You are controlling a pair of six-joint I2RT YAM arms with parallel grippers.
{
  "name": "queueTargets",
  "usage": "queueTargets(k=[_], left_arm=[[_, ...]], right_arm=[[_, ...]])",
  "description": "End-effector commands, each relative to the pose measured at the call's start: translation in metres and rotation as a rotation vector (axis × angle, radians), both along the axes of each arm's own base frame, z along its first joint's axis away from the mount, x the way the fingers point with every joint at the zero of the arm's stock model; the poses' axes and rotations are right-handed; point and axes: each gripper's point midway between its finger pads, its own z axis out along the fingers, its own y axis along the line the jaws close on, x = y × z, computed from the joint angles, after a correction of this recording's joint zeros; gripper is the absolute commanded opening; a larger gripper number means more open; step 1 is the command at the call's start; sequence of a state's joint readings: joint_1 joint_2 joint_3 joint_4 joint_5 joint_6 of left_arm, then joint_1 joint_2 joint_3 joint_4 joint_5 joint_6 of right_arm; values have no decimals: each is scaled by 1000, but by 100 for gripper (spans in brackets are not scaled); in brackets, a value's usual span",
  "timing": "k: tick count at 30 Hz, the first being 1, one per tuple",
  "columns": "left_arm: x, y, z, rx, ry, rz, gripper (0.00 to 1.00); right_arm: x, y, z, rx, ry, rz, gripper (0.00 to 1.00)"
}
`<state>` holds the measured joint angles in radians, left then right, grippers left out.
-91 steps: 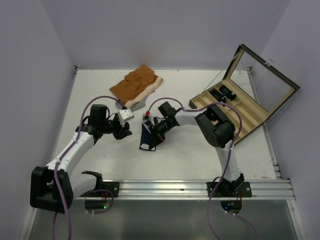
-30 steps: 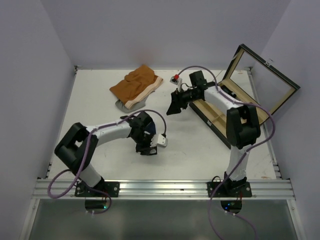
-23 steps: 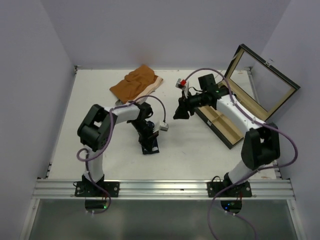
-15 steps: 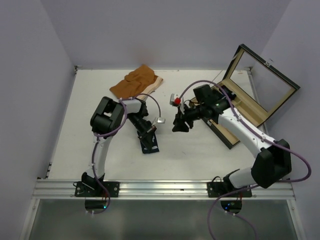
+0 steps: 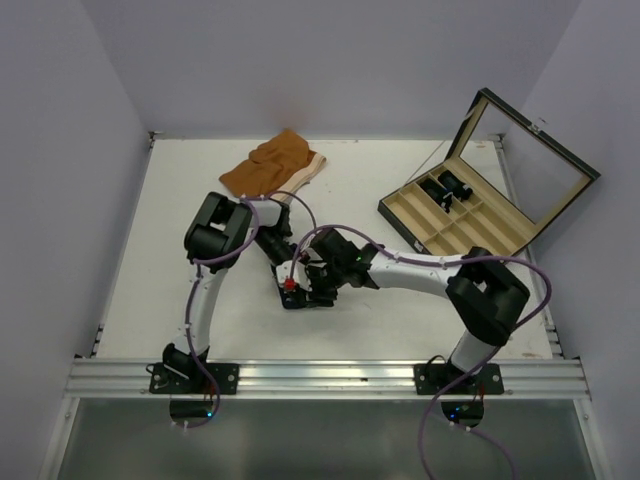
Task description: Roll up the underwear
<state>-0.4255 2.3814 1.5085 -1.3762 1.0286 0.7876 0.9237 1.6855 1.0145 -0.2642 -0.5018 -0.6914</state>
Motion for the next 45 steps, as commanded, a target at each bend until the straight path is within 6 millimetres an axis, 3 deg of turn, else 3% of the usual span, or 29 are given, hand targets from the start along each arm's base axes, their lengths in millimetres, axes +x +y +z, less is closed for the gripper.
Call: queueTargets(k=[1, 8, 15, 20, 22, 25, 28, 30, 32, 34, 37, 39, 40, 41, 43, 45], left_arm=[[21, 24, -68, 59, -265, -129, 3], [22, 23, -69, 59, -267, -112, 6], [24, 24, -71, 74, -274, -86, 8], [33, 23, -65, 82, -295, -33, 11], [36, 25, -60, 76, -288, 7, 16], [45, 27, -39, 44, -316, 99, 25], [65, 33, -5, -47, -388, 239, 32], [74, 38, 29, -112, -424, 345, 36], [100, 57, 59, -149, -510, 476, 39], [119, 80, 76, -168, -586, 580, 42], [138, 115, 113, -121, -804, 678, 42], [136, 131, 115, -76, -932, 648, 42], [128, 132, 128, -79, -1015, 614, 42], [120, 137, 120, -58, -1082, 562, 42], [106, 141, 127, -61, -1241, 453, 42], [83, 140, 108, -34, -1289, 344, 41]], right_arm=[[30, 27, 6, 69, -164, -2, 47], [26, 26, -12, 32, -160, 59, 46], [8, 22, -28, -7, -82, 115, 39], [-4, 22, -45, -56, 38, 114, 27], [-10, 23, -47, -66, 104, 117, 14], [-11, 23, -46, -48, 188, 76, 0], [-10, 24, -43, -23, 318, 24, 0], [-10, 26, -43, -9, 374, 9, 0], [-5, 28, -38, 13, 435, -24, 0], [-2, 29, -40, 10, 516, -72, 0], [4, 35, -40, 32, 652, -131, 0], [7, 40, -44, 28, 731, -152, 0], [9, 40, -45, 16, 767, -172, 0], [12, 43, -42, 12, 790, -179, 0], [14, 43, -49, -3, 860, -218, 0], [19, 45, -52, 13, 892, -237, 0]])
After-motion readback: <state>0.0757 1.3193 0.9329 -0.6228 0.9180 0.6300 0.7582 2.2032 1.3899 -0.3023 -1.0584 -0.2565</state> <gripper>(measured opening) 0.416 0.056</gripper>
